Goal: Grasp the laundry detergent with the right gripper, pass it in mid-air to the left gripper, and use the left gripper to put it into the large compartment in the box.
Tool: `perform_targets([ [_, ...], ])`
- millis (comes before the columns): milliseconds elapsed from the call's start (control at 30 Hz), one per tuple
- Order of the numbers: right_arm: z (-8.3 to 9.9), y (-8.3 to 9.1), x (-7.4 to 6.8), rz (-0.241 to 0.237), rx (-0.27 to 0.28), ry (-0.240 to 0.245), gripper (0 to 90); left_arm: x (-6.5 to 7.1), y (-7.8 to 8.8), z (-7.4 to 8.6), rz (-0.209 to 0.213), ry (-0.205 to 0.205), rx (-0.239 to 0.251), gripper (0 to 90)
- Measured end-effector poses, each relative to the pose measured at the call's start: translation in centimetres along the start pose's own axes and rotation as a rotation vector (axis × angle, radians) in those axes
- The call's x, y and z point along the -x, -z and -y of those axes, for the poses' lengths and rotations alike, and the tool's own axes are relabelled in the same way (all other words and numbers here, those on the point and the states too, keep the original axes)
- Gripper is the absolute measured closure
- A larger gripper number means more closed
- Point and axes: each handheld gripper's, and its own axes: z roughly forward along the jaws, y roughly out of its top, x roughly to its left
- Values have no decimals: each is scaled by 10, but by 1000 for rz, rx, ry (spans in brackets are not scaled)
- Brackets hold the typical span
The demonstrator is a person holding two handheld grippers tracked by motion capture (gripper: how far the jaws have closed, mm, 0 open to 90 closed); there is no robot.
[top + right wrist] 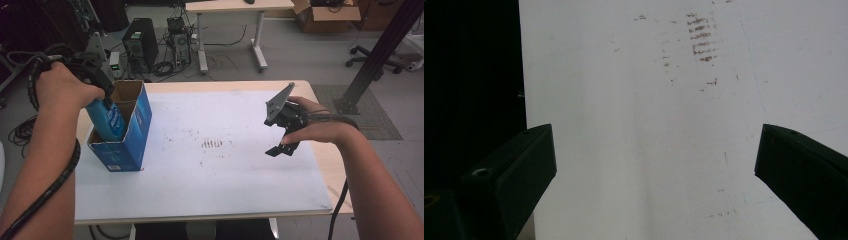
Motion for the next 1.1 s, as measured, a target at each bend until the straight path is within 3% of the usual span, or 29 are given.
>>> perform_targets([
  [667, -4, -5, -2, -6, 3, 8, 29, 3, -59, -7, -3, -7, -38, 387],
  [1100, -4, -6, -1, -5, 14, 5, 29, 3, -82, -9, 13, 1, -40, 387],
])
